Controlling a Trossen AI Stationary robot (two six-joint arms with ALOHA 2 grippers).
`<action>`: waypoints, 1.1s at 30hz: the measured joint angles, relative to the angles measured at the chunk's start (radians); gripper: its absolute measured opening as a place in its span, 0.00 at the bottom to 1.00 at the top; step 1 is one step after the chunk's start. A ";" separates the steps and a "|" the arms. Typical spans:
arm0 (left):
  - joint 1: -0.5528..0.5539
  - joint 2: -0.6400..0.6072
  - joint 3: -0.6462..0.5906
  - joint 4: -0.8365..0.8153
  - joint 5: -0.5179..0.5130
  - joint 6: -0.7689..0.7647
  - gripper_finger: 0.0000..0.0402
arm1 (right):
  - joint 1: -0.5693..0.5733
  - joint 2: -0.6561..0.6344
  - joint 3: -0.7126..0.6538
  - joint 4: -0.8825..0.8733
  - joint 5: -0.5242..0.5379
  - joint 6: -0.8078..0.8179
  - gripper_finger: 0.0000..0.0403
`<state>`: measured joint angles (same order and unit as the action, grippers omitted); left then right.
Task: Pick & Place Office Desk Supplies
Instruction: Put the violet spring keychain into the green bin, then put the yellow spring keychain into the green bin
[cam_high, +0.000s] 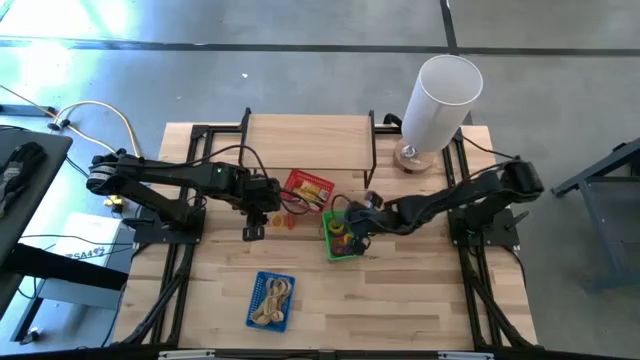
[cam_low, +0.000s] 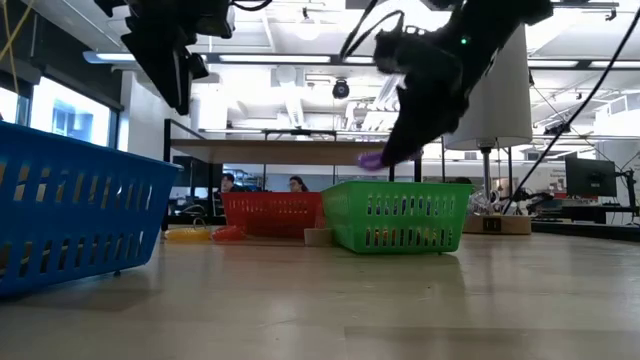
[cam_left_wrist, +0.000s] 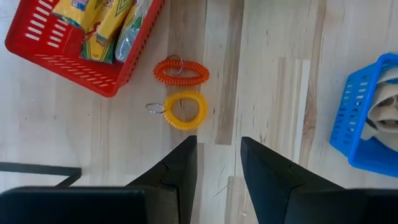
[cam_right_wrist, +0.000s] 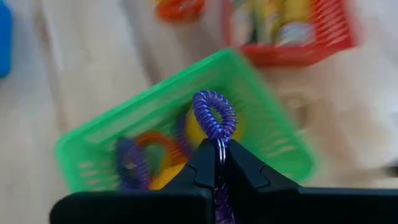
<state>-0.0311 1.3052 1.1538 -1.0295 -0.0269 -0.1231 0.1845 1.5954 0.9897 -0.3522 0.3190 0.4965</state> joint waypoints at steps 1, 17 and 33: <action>0.000 0.000 0.000 0.002 0.000 -0.006 0.29 | -0.003 0.020 0.006 0.003 -0.031 -0.001 0.02; -0.092 0.000 -0.032 0.043 -0.001 -0.024 0.29 | -0.017 0.084 0.008 0.042 -0.059 0.057 0.34; -0.065 0.000 -0.214 0.460 -0.031 0.225 0.29 | 0.070 0.052 0.008 0.086 0.109 -0.133 0.36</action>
<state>-0.0964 1.3052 0.9402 -0.5691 -0.0582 0.1020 0.2547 1.6470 0.9981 -0.2665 0.4278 0.3640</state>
